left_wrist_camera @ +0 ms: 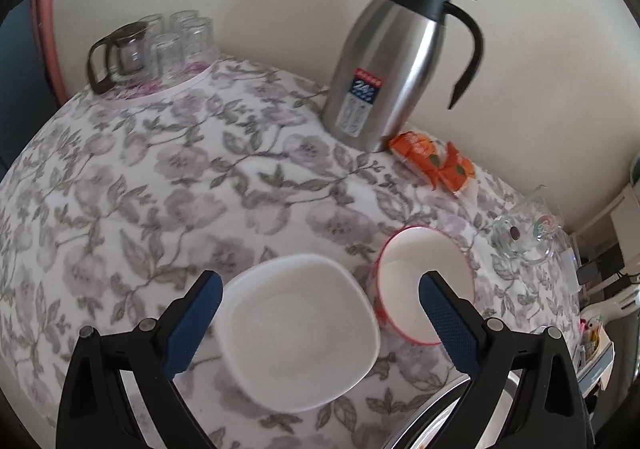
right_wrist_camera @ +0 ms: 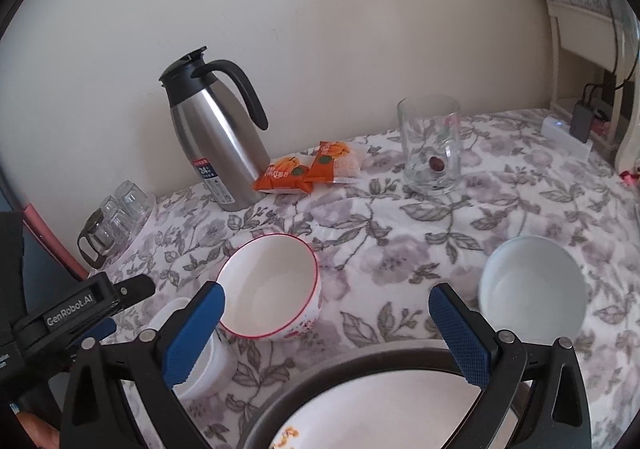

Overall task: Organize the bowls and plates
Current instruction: 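Move both open tools to the red-rimmed strawberry bowl, then close both tools on the strawberry bowl's red rim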

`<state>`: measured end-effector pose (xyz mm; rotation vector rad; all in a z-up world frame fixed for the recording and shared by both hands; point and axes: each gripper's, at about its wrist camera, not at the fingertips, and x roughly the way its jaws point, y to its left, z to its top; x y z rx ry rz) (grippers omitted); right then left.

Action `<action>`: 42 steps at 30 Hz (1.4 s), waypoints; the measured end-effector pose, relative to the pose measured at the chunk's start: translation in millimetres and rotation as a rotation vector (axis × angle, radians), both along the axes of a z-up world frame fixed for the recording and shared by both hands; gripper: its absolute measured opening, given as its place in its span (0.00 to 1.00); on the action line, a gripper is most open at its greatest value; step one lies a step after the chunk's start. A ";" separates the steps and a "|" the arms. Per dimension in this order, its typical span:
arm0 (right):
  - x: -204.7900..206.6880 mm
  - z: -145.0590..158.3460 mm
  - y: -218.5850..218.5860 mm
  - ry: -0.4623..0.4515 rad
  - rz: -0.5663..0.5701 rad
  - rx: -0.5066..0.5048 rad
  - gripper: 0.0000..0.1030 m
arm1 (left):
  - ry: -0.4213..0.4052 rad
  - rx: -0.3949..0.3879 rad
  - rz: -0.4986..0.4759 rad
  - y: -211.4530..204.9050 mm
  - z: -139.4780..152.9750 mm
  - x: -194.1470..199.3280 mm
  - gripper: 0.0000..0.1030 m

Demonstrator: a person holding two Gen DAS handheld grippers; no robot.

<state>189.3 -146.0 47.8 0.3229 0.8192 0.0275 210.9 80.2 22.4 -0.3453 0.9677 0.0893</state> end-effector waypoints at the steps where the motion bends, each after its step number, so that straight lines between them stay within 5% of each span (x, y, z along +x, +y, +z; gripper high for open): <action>1: 3.0 -3.0 1.5 0.012 0.003 -0.001 1.00 | -0.004 0.007 -0.015 -3.8 -0.5 3.5 0.96; 5: 13.5 -13.9 4.9 0.042 0.004 0.015 0.99 | 0.002 0.028 -0.056 -17.8 -9.3 16.1 0.96; 14: 40.1 -29.2 7.0 0.118 0.008 0.027 0.75 | -0.031 0.049 -0.139 -41.8 -14.4 42.9 0.88; 18: 52.0 -40.6 2.7 0.169 -0.008 0.039 0.69 | -0.009 0.030 -0.164 -46.1 -23.8 54.9 0.72; 27: 70.9 -54.7 8.6 0.244 -0.029 0.036 0.54 | 0.061 0.063 -0.216 -54.8 -46.7 75.8 0.64; 42: 81.6 -79.1 20.0 0.340 -0.038 0.076 0.25 | 0.124 0.040 -0.294 -66.1 -65.4 86.3 0.33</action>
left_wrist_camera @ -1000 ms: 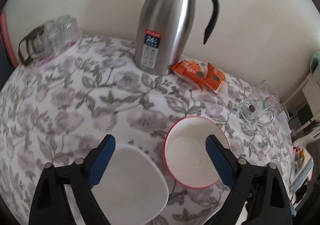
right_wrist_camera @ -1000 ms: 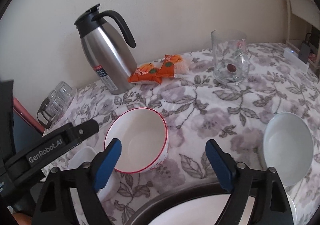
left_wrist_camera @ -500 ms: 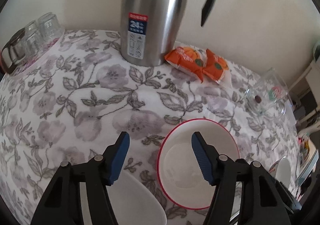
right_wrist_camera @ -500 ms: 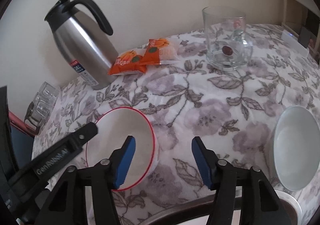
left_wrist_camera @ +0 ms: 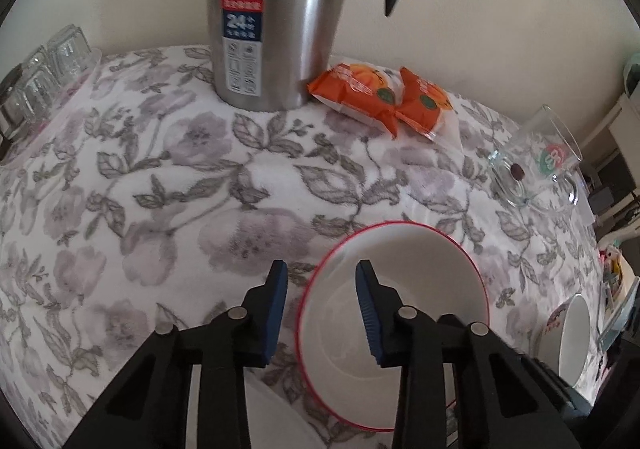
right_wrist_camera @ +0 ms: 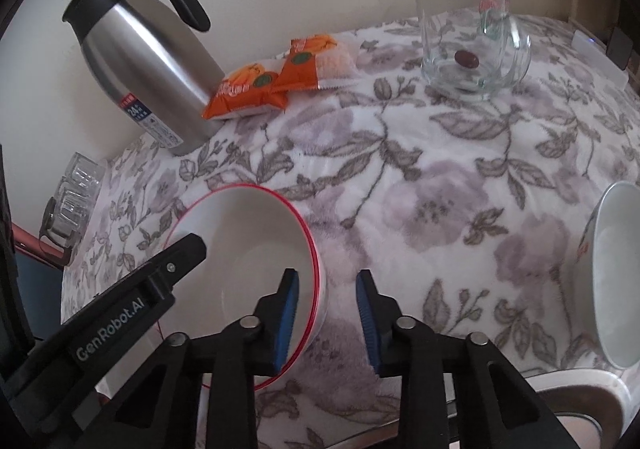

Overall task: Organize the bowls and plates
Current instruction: 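Close both tools on the strawberry bowl's red rim, then lift the strawberry bowl and lower it onto the plate in the basin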

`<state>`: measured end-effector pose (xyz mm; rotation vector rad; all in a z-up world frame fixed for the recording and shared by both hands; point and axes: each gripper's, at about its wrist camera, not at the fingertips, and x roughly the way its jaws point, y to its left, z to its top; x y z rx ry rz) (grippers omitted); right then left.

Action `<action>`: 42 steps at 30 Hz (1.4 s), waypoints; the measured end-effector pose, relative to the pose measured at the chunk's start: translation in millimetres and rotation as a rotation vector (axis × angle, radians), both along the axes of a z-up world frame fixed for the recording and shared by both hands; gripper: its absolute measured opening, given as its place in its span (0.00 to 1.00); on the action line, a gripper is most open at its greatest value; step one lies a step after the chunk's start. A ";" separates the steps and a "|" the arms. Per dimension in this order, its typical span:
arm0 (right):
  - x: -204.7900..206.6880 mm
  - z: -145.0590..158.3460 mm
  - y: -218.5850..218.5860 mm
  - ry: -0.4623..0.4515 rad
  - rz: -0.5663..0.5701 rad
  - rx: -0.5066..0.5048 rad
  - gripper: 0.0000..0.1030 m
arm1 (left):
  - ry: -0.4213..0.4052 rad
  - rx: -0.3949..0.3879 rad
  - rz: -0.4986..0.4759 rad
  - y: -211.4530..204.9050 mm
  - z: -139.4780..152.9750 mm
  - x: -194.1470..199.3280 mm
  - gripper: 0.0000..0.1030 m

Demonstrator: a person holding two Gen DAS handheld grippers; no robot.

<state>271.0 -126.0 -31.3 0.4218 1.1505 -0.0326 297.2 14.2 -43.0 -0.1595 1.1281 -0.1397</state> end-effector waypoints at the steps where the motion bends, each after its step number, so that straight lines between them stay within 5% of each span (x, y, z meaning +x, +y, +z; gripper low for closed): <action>1: -0.1 -1.0 0.9 0.000 0.005 0.011 0.23 | 0.006 -0.002 -0.004 -1.4 -1.8 -0.1 0.31; 7: -2.6 3.0 4.0 -0.019 0.016 0.005 0.15 | 0.002 0.000 0.015 3.2 -2.3 -3.1 0.19; 13: -12.2 16.4 -2.8 -0.046 0.005 0.018 0.15 | -0.029 -0.034 0.006 1.2 13.5 -12.7 0.18; 27: -77.7 95.5 -35.1 -0.182 -0.053 0.036 0.15 | -0.184 -0.019 -0.062 -30.1 103.5 -75.6 0.18; 42: -162.5 119.4 -86.8 -0.205 -0.131 0.055 0.15 | -0.181 -0.029 -0.157 -79.1 127.4 -148.3 0.18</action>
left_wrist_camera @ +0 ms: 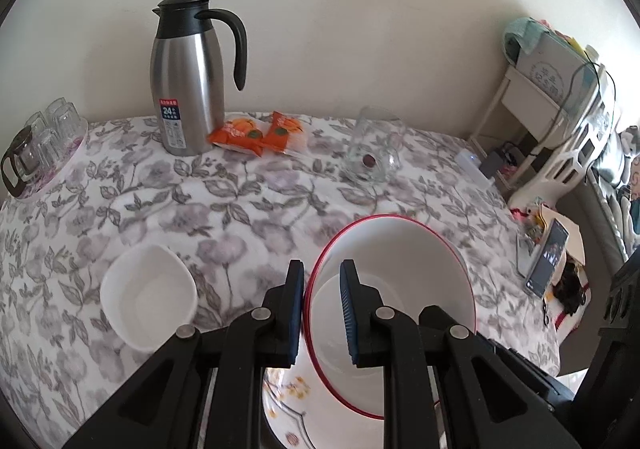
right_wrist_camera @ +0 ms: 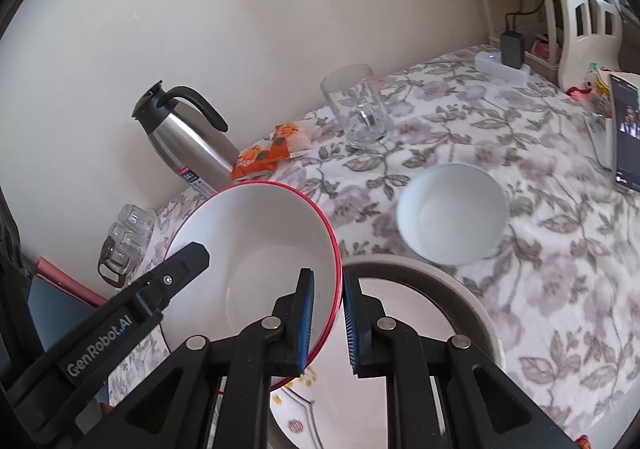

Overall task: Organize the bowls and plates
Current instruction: 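Lift the strawberry bowl and lower it onto the plate in the basin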

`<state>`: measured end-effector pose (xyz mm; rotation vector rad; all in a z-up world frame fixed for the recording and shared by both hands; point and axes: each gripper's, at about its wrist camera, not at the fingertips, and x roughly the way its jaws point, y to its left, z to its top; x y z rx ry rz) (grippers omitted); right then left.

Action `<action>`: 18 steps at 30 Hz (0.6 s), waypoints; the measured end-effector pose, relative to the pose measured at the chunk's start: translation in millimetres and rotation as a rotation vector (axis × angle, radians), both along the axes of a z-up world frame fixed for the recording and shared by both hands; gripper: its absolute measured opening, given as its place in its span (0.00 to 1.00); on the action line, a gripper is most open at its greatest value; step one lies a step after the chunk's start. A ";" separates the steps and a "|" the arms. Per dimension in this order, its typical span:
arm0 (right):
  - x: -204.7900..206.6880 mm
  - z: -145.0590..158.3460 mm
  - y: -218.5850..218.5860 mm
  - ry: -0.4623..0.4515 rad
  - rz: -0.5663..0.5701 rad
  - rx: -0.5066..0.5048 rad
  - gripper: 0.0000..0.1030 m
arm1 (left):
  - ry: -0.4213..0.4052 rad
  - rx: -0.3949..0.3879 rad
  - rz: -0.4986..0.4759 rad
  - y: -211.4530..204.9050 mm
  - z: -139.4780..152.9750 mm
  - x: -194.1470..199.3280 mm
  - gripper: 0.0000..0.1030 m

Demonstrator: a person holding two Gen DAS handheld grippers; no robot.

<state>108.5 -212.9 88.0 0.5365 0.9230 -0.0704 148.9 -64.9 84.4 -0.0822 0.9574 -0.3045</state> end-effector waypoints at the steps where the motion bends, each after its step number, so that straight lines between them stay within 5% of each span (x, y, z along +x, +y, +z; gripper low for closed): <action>1: -2.8 0.1 -0.5 -0.001 0.000 -0.009 0.15 | 0.008 -0.001 0.000 -1.5 -2.1 -3.8 0.18; 18: -33.5 -46.1 -11.1 0.089 0.021 0.027 0.15 | 0.147 0.005 0.006 -6.7 -51.1 -35.9 0.18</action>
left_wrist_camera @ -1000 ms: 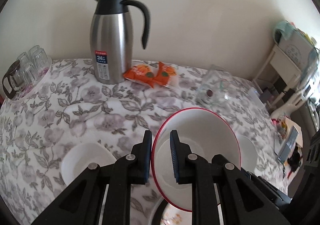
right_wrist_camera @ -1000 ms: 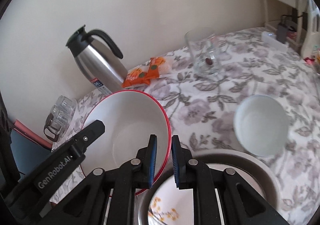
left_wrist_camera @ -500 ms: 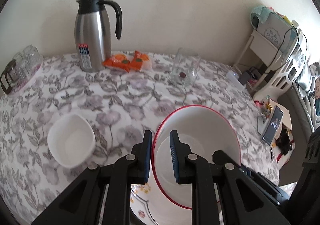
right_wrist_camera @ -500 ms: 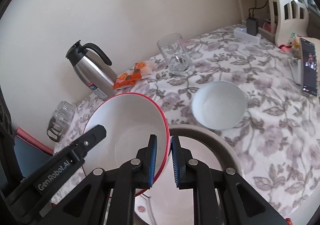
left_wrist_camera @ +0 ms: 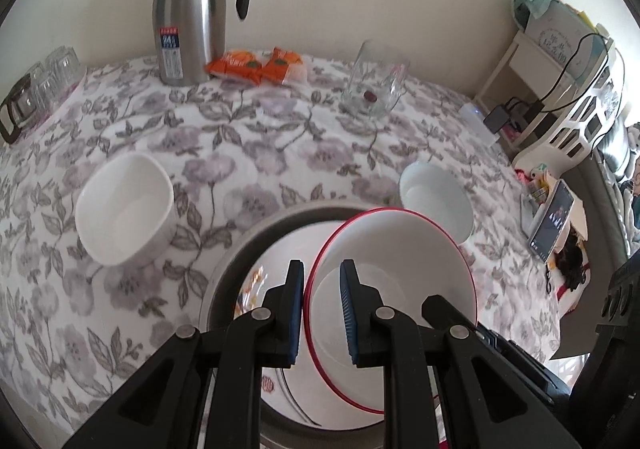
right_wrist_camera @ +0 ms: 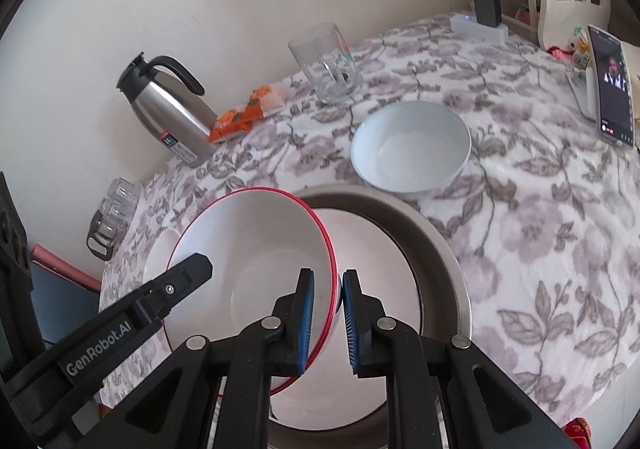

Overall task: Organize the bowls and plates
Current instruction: 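Lift the strawberry bowl and lower it onto the plate in the basin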

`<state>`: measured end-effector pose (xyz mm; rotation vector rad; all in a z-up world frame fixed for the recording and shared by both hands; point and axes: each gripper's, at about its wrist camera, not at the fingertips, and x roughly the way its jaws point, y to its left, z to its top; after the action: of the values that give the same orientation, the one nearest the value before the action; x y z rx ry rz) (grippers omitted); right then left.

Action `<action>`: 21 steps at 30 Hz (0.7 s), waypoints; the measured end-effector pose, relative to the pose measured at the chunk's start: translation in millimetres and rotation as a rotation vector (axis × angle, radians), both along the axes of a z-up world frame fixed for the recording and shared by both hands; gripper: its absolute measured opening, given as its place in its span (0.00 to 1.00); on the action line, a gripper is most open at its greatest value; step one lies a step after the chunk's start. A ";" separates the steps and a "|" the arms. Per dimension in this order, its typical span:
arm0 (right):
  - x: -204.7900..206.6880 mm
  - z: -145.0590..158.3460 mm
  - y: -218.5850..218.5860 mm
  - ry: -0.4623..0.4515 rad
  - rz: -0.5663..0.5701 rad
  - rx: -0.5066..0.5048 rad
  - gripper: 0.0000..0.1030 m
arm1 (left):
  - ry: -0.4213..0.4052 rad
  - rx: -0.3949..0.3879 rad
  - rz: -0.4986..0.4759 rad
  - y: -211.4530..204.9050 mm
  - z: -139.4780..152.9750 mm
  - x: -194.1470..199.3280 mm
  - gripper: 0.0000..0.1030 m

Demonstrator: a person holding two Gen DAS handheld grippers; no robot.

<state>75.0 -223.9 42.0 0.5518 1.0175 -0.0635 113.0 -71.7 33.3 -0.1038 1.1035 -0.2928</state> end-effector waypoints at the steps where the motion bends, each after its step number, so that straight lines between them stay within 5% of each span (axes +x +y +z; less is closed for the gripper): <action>1: 0.1 -1.3 0.2 0.005 0.001 -0.003 0.15 | 0.009 -0.001 0.001 0.2 -2.5 0.2 0.18; 21: 8.8 -19.1 2.0 0.042 0.011 -0.007 0.16 | 0.111 -0.008 0.032 6.6 -32.6 8.6 0.18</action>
<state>83.9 -221.9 22.9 0.5406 1.0608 -0.0685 121.6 -65.0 0.7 -0.1462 1.2093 -0.2657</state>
